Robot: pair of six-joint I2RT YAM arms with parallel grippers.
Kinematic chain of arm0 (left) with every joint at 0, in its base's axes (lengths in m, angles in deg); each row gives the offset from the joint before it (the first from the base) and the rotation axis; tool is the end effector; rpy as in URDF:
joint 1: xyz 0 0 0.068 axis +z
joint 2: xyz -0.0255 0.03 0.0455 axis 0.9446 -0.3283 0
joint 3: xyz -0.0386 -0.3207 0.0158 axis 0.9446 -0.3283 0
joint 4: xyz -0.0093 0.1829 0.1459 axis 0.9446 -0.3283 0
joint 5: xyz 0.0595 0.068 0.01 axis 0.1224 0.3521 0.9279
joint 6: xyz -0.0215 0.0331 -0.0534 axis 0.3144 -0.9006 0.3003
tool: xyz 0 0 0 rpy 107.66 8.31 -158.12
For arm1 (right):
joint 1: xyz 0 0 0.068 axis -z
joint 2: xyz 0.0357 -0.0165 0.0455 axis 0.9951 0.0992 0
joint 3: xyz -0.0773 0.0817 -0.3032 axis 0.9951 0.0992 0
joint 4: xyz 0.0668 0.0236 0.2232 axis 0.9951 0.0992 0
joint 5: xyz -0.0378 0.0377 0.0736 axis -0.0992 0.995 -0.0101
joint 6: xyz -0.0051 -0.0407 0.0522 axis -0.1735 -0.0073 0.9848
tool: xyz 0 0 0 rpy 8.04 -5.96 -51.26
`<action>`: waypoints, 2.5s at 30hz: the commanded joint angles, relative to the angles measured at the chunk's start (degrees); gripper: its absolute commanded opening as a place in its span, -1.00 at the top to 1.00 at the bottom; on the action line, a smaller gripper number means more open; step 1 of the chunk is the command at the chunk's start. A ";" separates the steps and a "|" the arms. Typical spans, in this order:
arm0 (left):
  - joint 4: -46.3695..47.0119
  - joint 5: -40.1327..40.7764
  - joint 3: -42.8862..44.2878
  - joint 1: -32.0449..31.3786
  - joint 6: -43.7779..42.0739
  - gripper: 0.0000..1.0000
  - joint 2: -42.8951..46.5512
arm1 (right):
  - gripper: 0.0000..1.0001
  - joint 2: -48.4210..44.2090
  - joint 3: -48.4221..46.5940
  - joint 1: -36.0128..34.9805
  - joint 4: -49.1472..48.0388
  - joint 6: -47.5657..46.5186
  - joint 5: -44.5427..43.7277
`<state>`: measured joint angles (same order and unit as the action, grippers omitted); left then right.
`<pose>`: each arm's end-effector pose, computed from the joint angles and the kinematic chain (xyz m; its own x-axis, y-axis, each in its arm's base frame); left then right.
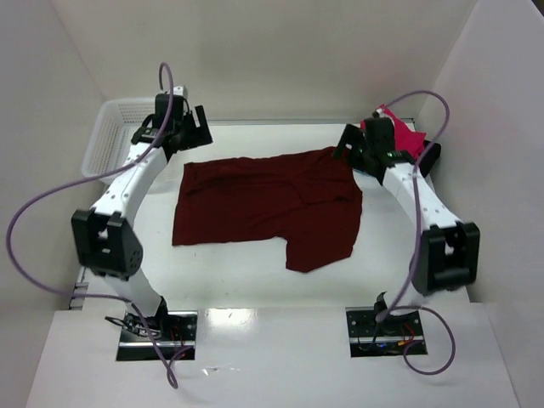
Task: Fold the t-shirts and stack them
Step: Fold the flattened tshirt in 1/3 of the way, then grap the side of the flattened tshirt closest away from the robot with both arms
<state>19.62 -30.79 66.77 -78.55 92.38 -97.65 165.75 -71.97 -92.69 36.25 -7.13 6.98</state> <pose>0.4010 -0.0491 0.3932 -0.5152 -0.3465 -0.7839 -0.1761 0.9379 -0.2988 0.3497 0.0488 0.3510 -0.6104 0.3571 -0.7070 0.1837 0.9321 0.3121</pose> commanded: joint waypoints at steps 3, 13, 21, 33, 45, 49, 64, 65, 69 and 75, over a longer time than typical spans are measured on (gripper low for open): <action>2.45 -1.42 -18.73 0.07 4.96 -0.73 12.43 | -1.00 -10.15 20.34 -2.74 2.14 13.69 -3.39; 0.61 0.59 -30.71 0.07 7.75 -0.77 21.33 | -1.00 -24.45 38.01 -7.35 9.23 28.63 -5.17; 0.08 2.18 -35.26 1.65 14.03 -0.77 22.79 | -1.00 -24.99 41.46 -8.57 9.64 31.52 -4.38; 3.27 -5.82 -44.16 10.35 23.24 -0.77 30.82 | -0.60 -23.99 44.06 -8.58 8.07 32.95 -5.35; 0.96 -4.76 -53.50 10.47 30.61 -0.77 36.39 | 0.55 -20.16 41.86 -8.58 6.18 30.44 -5.96; 1.49 -4.24 -55.15 10.88 31.68 -0.74 36.80 | 0.76 -19.07 41.24 -8.58 5.69 29.44 -5.44; 5.99 -2.43 -57.52 10.88 32.39 -0.58 26.58 | 0.78 -17.93 34.56 -8.58 3.77 26.71 -5.88; 5.71 -1.69 -57.52 10.88 32.59 -0.56 26.17 | 0.77 -17.92 34.56 -8.58 3.76 26.71 -5.87; 5.09 -0.11 -58.14 10.88 33.18 -0.48 26.16 | 0.72 -18.54 34.56 -8.58 3.76 26.09 -6.40; 3.63 1.21 -59.27 10.88 34.93 -0.38 26.64 | 0.72 -18.01 34.56 -8.58 3.76 25.56 -6.40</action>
<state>24.16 -31.73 8.57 -68.01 124.95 -71.32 147.40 -35.54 -100.69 42.05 19.26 1.97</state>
